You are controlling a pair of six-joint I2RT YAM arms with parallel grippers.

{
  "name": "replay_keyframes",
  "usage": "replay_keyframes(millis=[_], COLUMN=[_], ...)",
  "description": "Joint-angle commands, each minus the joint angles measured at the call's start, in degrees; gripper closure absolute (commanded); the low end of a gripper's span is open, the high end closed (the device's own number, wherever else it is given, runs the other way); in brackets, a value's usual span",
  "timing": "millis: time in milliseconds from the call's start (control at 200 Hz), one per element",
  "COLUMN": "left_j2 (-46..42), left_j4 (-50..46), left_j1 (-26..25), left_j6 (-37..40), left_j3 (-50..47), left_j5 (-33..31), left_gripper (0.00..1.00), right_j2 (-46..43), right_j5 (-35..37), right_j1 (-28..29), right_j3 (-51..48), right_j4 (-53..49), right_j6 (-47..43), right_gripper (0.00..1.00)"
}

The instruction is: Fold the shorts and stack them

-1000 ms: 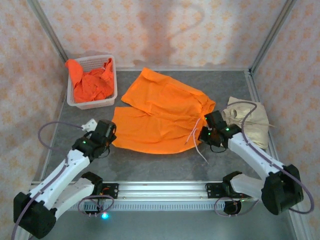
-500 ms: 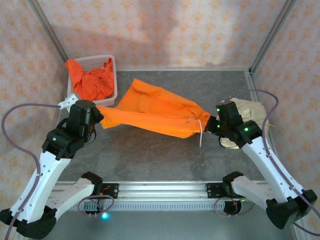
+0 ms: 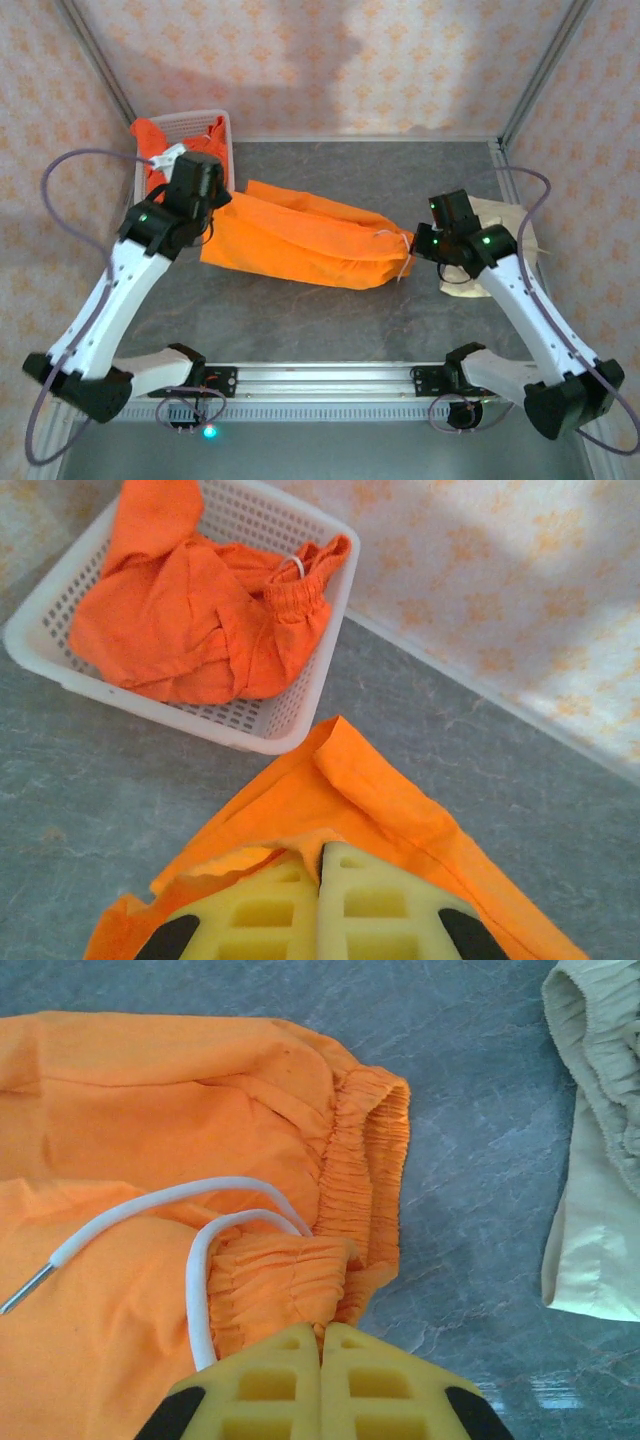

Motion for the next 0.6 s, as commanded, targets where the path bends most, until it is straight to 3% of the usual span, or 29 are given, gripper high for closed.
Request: replay_keyframes(millis=[0,595], left_j2=[4.6,36.4], left_j4=[3.0,3.5], left_j1=[0.6,3.1], left_j6=[1.9,0.2], left_j3=[2.5,20.6], left_j5=[-1.1,0.8], left_gripper=[1.0,1.0], right_j2=[2.9,26.6], right_j5=[0.9,-4.9], right_j1=[-2.7,-11.6], right_j3=[2.3,8.8], right_j4=[2.2,10.8], right_j6=[-2.1,-3.7], right_gripper=[1.0,1.0])
